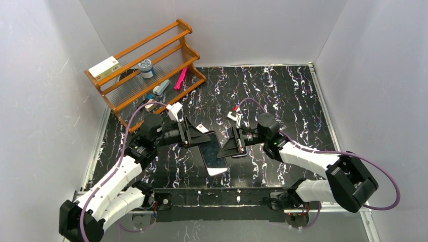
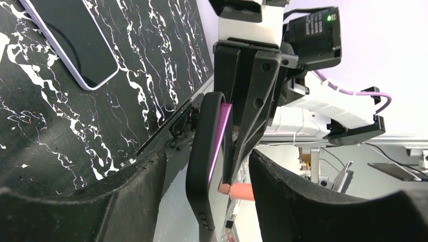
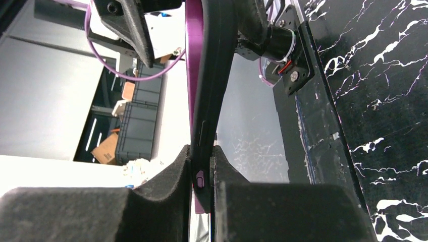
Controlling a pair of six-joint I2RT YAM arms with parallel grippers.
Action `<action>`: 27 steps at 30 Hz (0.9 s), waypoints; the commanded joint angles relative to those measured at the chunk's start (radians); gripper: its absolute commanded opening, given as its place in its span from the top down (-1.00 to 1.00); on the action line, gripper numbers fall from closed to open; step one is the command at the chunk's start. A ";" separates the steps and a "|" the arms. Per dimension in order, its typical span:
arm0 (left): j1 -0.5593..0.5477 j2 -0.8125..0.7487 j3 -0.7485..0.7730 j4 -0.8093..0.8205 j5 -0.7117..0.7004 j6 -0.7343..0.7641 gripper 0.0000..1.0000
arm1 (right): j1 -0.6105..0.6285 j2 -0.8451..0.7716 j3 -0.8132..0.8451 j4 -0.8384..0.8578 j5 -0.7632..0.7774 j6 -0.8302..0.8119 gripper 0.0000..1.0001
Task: Put the phone into the phone case
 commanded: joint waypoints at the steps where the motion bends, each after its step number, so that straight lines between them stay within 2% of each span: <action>1: 0.002 0.010 0.003 -0.018 0.070 0.048 -0.13 | 0.002 -0.027 0.091 -0.100 -0.088 -0.122 0.77; 6: 0.003 0.055 -0.033 0.058 0.132 0.030 0.02 | 0.003 0.022 0.121 -0.105 -0.152 -0.133 0.81; 12: 0.003 0.106 0.024 -0.063 0.189 0.150 0.09 | 0.003 0.035 0.132 -0.123 -0.220 -0.153 0.81; 13: 0.003 0.113 0.037 -0.100 0.197 0.169 0.13 | 0.003 0.032 0.133 -0.146 -0.223 -0.167 0.81; 15: 0.003 0.117 0.050 -0.113 0.215 0.179 0.36 | 0.003 0.036 0.147 -0.216 -0.221 -0.214 0.76; 16: 0.003 0.117 0.054 -0.114 0.219 0.178 0.56 | 0.004 0.041 0.157 -0.249 -0.213 -0.233 0.68; 18: 0.003 0.120 0.062 -0.124 0.218 0.175 0.76 | 0.001 0.052 0.167 -0.273 -0.196 -0.243 0.52; 20: 0.003 0.123 0.070 -0.136 0.193 0.164 0.88 | -0.014 0.055 0.168 -0.295 -0.150 -0.240 0.26; 23: 0.009 0.104 0.052 -0.069 0.142 0.047 1.00 | -0.083 0.048 0.137 -0.294 -0.066 -0.186 -0.10; 25: 0.016 0.071 0.018 0.048 0.099 -0.083 1.00 | -0.146 0.029 0.071 -0.193 -0.045 -0.082 -0.33; 27: 0.026 0.033 -0.020 0.149 0.042 -0.197 1.00 | -0.203 0.000 -0.048 0.013 -0.029 0.064 -0.44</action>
